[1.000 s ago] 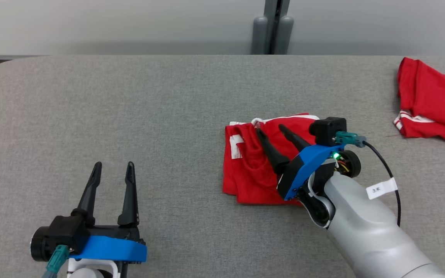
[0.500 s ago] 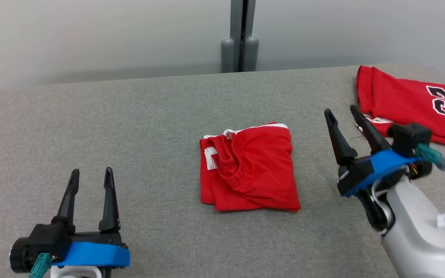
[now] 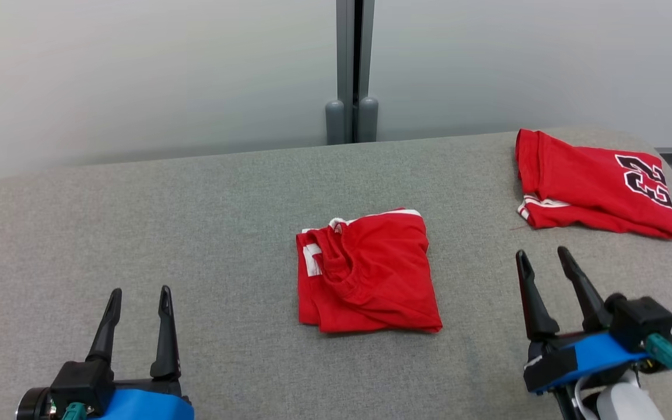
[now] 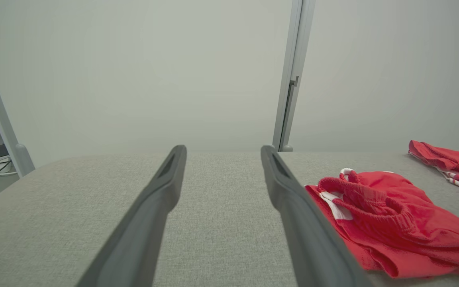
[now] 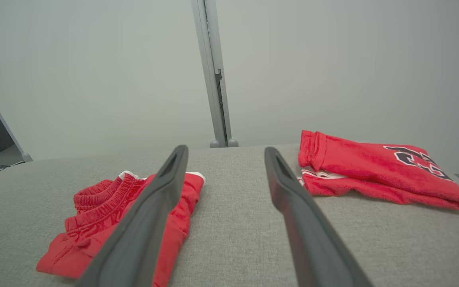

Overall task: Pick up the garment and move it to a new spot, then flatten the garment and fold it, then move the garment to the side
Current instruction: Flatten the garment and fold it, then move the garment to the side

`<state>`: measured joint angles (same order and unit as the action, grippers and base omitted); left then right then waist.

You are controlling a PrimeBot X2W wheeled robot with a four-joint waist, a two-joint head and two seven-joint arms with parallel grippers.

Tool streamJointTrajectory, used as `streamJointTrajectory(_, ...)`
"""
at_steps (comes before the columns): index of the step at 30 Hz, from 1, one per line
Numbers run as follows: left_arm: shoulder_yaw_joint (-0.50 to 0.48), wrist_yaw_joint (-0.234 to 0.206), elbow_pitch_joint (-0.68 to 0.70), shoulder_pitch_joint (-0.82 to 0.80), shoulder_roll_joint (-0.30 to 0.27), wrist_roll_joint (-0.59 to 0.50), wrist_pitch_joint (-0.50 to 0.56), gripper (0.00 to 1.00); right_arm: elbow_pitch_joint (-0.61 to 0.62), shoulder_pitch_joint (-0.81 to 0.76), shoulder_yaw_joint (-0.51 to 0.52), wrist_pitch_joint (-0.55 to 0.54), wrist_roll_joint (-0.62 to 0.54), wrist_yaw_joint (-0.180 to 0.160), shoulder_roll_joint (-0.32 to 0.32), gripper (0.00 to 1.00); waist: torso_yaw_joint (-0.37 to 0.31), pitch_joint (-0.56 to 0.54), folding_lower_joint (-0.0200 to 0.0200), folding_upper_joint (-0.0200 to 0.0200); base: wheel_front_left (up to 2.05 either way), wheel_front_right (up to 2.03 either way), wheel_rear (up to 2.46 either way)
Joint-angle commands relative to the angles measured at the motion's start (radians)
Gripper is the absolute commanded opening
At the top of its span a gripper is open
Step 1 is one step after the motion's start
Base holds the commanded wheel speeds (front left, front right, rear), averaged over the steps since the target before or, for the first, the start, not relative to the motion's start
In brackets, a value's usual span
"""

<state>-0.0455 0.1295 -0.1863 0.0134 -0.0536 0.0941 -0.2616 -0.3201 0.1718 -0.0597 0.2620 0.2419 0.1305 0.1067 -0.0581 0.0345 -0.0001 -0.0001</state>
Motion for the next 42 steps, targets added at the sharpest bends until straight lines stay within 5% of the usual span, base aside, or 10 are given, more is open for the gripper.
streamJointTrajectory(1, 0.001, -0.002, -0.001, 0.008, 0.0, -0.006, -0.005, 1.0, 0.01, -0.018, 0.003, 0.003, -0.006, 0.0, -0.007, 1.0, -0.002, -0.005, 0.0001, 0.0001, 0.0, 0.0, 0.0)
streamJointTrajectory(13, 0.0, -0.013, -0.022, 0.041, 0.002, -0.015, -0.005, 1.0, 0.085, -0.143, 0.062, 0.003, -0.057, 0.0, -0.053, 1.0, 0.01, -0.037, 0.0001, 0.0001, 0.0, 0.0, 0.0)
streamJointTrajectory(42, 0.004, -0.014, -0.03, 0.025, 0.003, -0.023, -0.005, 1.0, 0.038, -0.089, 0.04, 0.003, -0.061, 0.0, -0.056, 1.0, 0.031, -0.033, 0.0001, 0.0001, 0.0, 0.0, 0.0)
